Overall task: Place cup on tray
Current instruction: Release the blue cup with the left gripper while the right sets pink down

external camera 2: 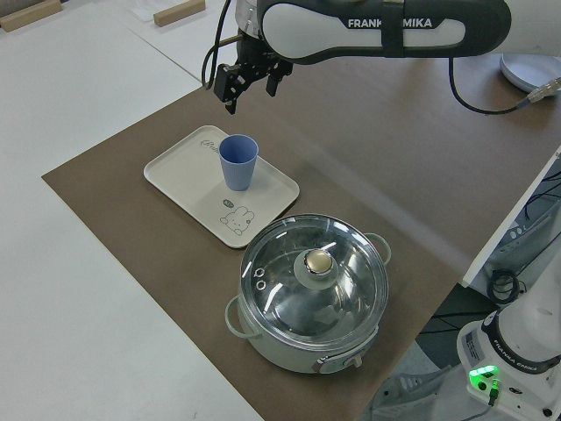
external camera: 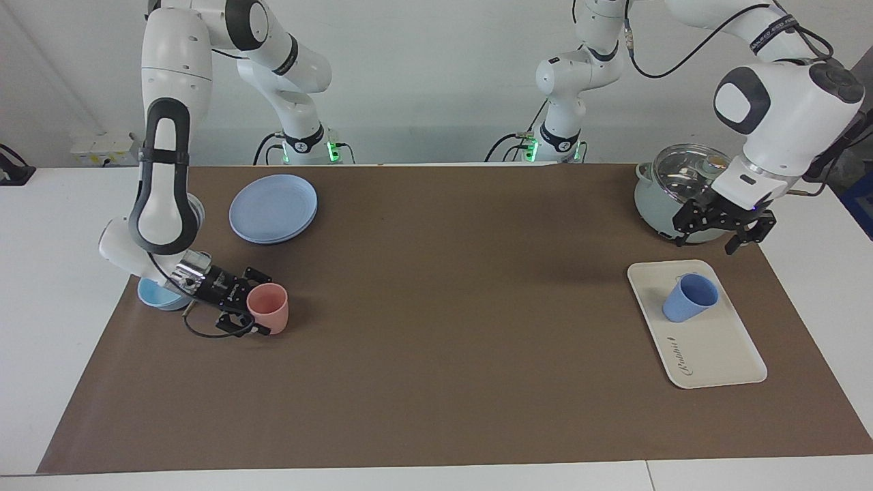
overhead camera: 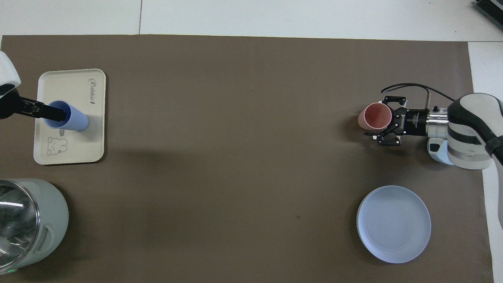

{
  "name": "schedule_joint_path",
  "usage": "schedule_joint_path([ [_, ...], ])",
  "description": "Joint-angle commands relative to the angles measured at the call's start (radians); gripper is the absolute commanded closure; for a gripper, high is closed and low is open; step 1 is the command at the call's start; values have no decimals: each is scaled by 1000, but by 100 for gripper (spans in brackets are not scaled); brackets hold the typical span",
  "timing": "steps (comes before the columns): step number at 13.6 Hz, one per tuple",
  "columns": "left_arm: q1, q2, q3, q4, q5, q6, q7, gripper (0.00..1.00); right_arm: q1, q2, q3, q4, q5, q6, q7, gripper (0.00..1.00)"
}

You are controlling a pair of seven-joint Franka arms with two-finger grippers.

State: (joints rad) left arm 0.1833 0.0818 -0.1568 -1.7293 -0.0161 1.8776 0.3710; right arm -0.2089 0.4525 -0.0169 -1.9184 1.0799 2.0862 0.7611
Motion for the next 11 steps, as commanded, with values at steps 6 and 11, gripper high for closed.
schedule_joint_path([
  [6, -204, -154, 13, -147, 22, -43, -315, 0, -23, -104, -21, -22, -219, 107, -121, 2],
  [11, -199, -148, 20, 28, 15, -190, -323, 0, -4, -251, -12, -13, -689, 17, -250, 1],
])
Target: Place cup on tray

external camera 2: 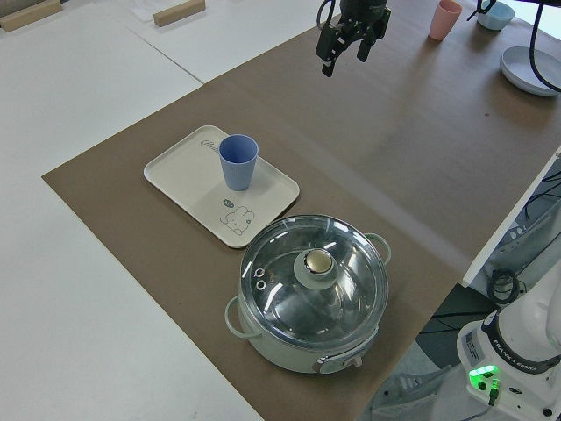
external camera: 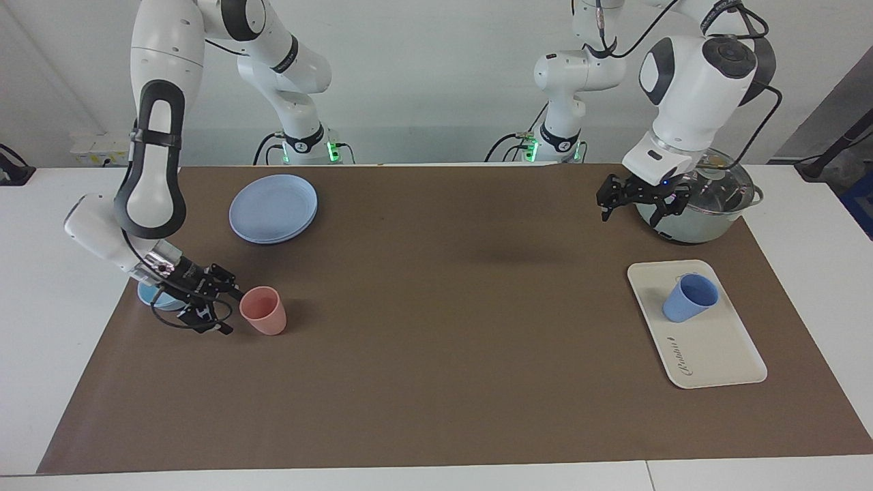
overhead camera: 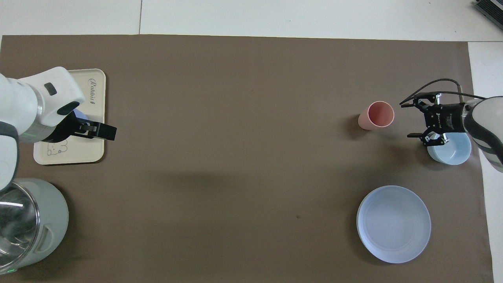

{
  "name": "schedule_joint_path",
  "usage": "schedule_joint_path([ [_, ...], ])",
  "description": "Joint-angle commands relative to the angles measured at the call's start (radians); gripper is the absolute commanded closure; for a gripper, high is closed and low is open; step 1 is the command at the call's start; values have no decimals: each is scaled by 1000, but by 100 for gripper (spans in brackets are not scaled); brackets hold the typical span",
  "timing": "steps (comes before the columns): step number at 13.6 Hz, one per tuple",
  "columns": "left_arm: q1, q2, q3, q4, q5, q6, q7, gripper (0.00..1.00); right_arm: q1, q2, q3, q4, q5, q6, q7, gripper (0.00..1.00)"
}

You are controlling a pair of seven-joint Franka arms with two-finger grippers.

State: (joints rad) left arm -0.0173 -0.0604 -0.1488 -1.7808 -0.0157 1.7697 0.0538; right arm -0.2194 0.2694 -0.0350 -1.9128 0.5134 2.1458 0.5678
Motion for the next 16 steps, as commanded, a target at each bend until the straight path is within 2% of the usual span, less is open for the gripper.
schedule_joint_path([
  [1, 2, -3, 15, 128, 14, -129, -6, 0, 20, -93, 7, -17, -186, -79, -83, 1],
  [4, 35, 20, 23, 263, 14, -263, 62, 0, 99, -185, 9, -17, -332, -202, -189, 1],
  [6, 63, 11, 23, 230, 10, -244, 92, 0, 170, -240, 10, -17, -366, -263, -189, 1],
  [8, 60, -38, 25, 129, 10, -202, 89, 0, 221, -281, 10, -12, -372, -280, -192, 1],
  [10, 66, -38, 25, 127, 10, -184, 87, 0, 250, -297, 17, 38, -374, -285, -201, 1],
  [13, 65, -6, 26, 153, 19, -161, 112, 0, 259, -297, 20, 151, -430, -374, -204, 1],
  [16, 85, 21, 28, 159, 17, -142, 146, 0, 258, -289, 21, 257, -493, -449, -319, 1],
])
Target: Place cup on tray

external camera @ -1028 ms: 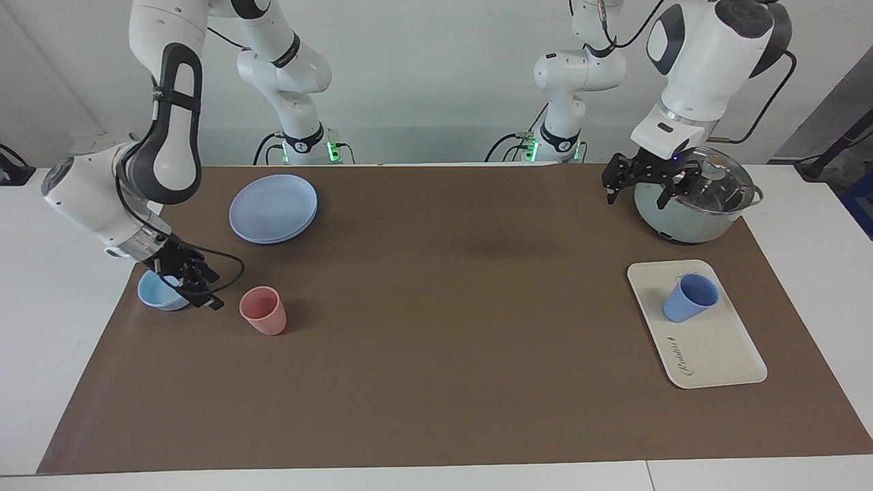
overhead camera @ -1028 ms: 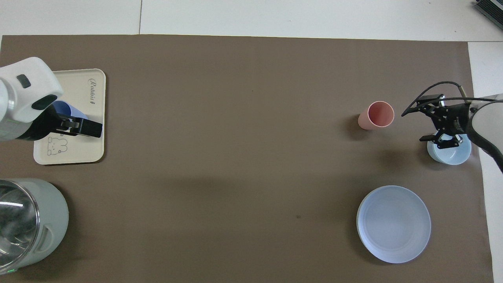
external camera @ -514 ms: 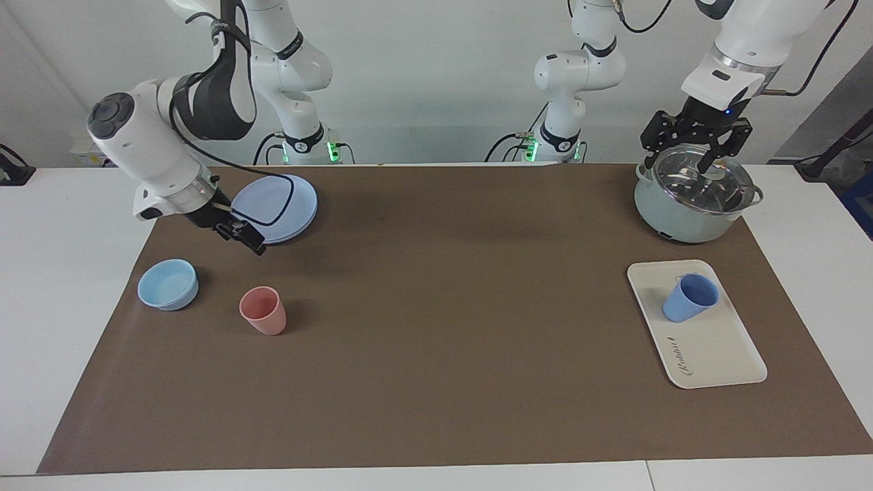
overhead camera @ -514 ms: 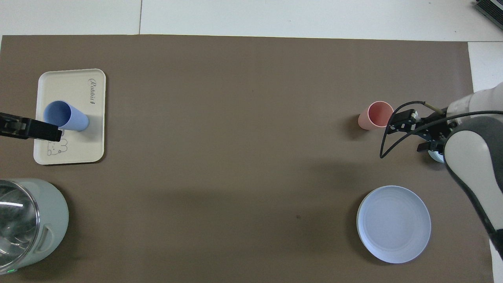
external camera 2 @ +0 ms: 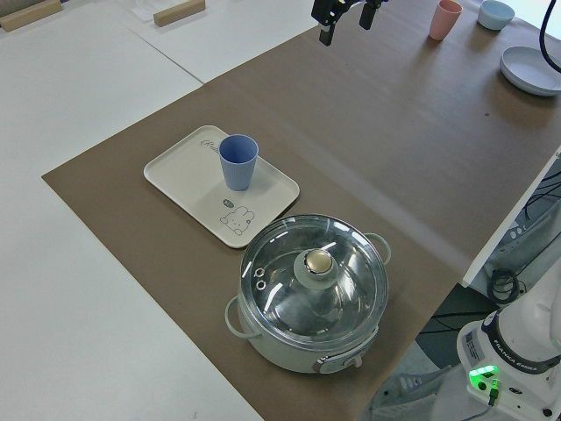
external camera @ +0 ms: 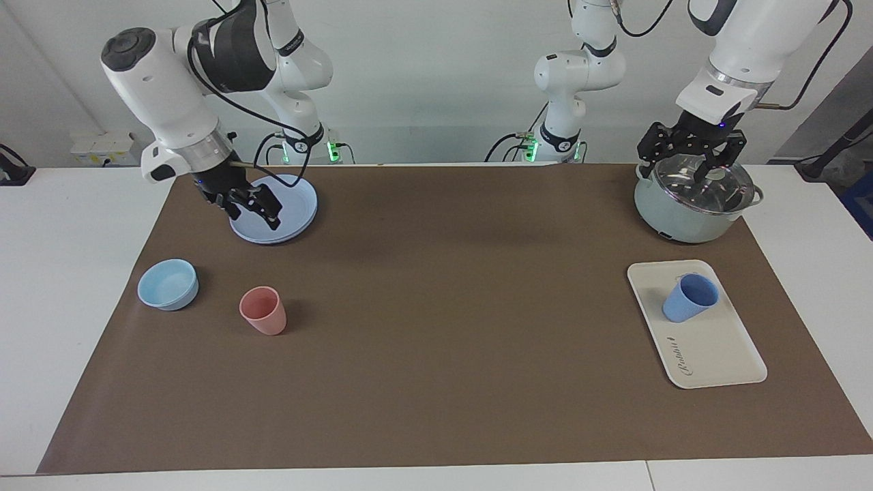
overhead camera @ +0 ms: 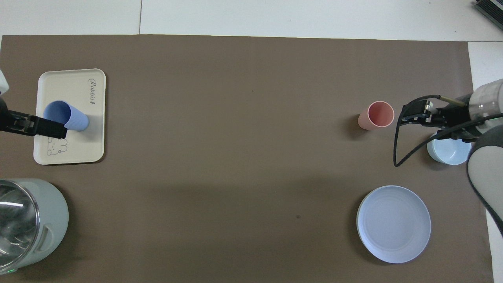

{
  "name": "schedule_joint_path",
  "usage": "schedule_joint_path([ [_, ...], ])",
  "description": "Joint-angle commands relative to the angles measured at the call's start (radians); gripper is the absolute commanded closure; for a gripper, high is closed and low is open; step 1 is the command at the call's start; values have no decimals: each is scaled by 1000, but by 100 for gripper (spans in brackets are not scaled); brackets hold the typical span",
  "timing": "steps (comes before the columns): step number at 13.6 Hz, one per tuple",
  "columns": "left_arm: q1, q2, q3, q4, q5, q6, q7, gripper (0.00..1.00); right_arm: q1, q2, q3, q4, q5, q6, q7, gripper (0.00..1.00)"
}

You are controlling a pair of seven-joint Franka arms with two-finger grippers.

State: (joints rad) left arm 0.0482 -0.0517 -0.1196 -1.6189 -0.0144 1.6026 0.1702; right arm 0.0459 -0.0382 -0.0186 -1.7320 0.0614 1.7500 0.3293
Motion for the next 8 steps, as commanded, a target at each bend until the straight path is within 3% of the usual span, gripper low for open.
schedule_joint_path([
  [1, 19, 6, -2, -15, 16, 28, 19, 0, -8, 20, 5, 104, -69, -81, -119, 1],
  [8, 30, -5, -2, -41, -1, 30, -93, 0, -15, 3, 2, 147, -97, -188, -161, 1],
])
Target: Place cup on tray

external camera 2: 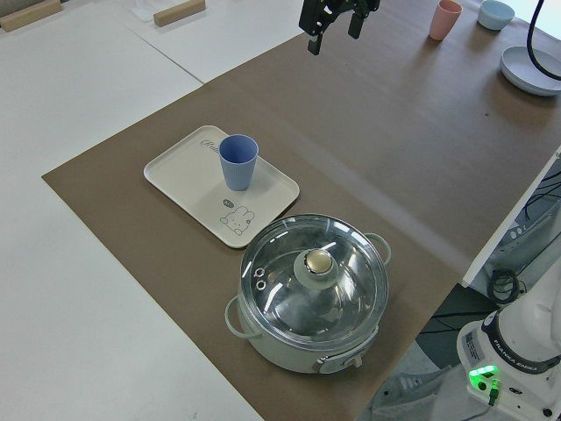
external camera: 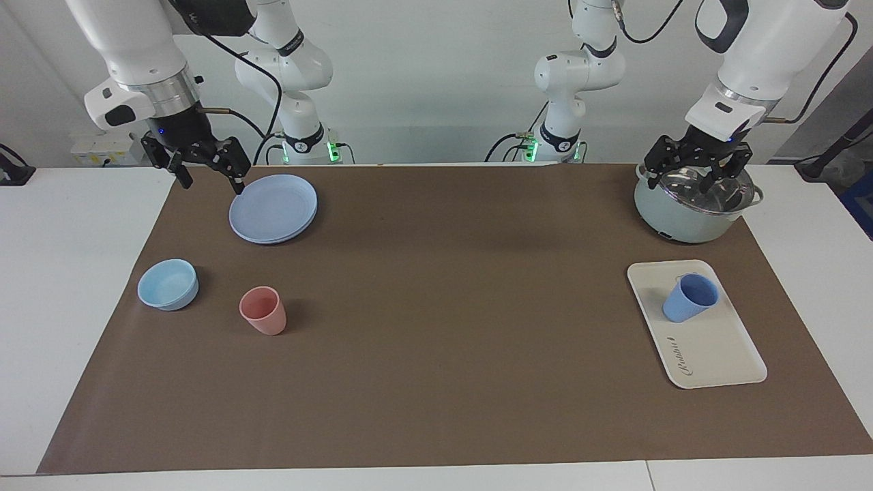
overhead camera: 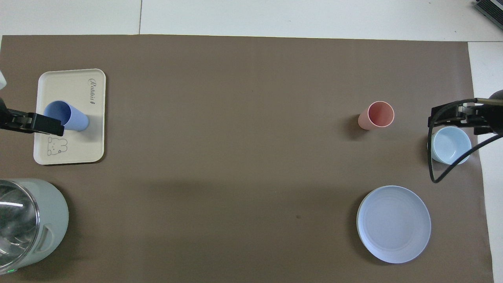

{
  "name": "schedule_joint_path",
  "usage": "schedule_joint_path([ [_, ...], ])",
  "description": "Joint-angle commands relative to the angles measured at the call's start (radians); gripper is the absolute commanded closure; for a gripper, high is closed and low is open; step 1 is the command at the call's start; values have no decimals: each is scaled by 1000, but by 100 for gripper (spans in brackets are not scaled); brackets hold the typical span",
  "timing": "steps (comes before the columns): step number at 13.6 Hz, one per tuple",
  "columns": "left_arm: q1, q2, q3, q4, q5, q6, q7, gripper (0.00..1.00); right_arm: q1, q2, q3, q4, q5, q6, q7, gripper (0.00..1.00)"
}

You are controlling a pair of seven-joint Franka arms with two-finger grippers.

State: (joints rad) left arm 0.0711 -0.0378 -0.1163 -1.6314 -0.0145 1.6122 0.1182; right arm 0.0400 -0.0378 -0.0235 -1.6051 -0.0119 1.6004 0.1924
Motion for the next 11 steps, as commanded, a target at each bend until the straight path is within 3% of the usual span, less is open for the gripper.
schedule_joint_path([
  [1, 7, -19, -5, -28, -1, 20, -42, 0, -11, -7, 7, 21, -22, -49, -24, 1],
  [7, -1, -19, -6, -21, 1, 11, -45, 0, -3, -22, 8, 8, -2, -132, -24, 1],
  [11, 3, -28, -6, -34, -1, 12, -46, 0, -5, -22, 7, 8, 18, -120, -21, 0],
])
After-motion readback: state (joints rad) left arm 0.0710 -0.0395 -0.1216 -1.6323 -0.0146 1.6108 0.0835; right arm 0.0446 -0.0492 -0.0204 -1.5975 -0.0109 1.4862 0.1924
